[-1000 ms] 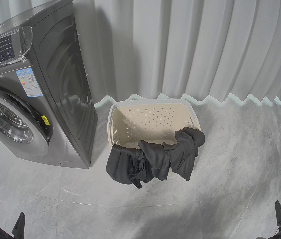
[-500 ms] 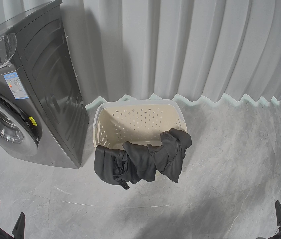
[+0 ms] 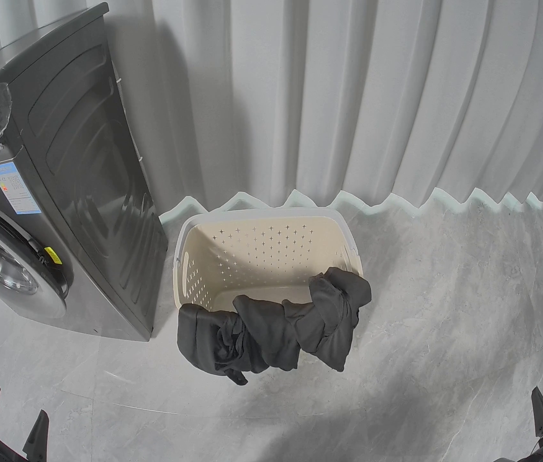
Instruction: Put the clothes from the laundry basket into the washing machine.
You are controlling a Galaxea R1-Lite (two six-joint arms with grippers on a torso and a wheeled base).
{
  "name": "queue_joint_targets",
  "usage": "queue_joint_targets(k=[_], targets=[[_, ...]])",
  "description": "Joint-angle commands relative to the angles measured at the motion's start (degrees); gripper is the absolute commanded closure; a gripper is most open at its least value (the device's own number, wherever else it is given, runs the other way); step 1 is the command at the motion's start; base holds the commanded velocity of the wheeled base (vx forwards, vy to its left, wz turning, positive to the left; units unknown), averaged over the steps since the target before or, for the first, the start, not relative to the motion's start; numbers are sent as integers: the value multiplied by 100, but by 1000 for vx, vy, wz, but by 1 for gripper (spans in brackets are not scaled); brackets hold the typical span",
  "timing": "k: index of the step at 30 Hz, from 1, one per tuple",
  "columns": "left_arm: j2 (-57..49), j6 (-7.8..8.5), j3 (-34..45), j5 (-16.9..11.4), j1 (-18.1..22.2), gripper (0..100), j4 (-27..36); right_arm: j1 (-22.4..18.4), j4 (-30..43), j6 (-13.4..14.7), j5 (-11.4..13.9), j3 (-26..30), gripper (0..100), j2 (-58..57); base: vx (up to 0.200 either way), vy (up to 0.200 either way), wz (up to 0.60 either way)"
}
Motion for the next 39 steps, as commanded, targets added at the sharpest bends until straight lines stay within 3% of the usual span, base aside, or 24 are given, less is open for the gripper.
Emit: queue_joint_targets(k=[1, 10, 18, 33, 39], targets=[[-92, 0, 84, -1, 0, 0, 0, 1, 1, -2, 2, 101, 0, -93, 0, 0, 0], [-92, 0, 84, -1, 0, 0, 0, 1, 1, -2, 2, 101, 0, -93, 0, 0, 0], [-92, 0, 84, -1, 0, 0, 0, 1, 1, -2, 2, 101, 0, -93, 200, 0, 0], [-92, 0, 84, -1, 0, 0, 0, 1, 1, -2, 2, 101, 0, -93, 0, 0, 0], [-92, 0, 84, -1, 0, 0, 0, 1, 1, -2, 2, 101, 0, -93, 200, 0, 0]])
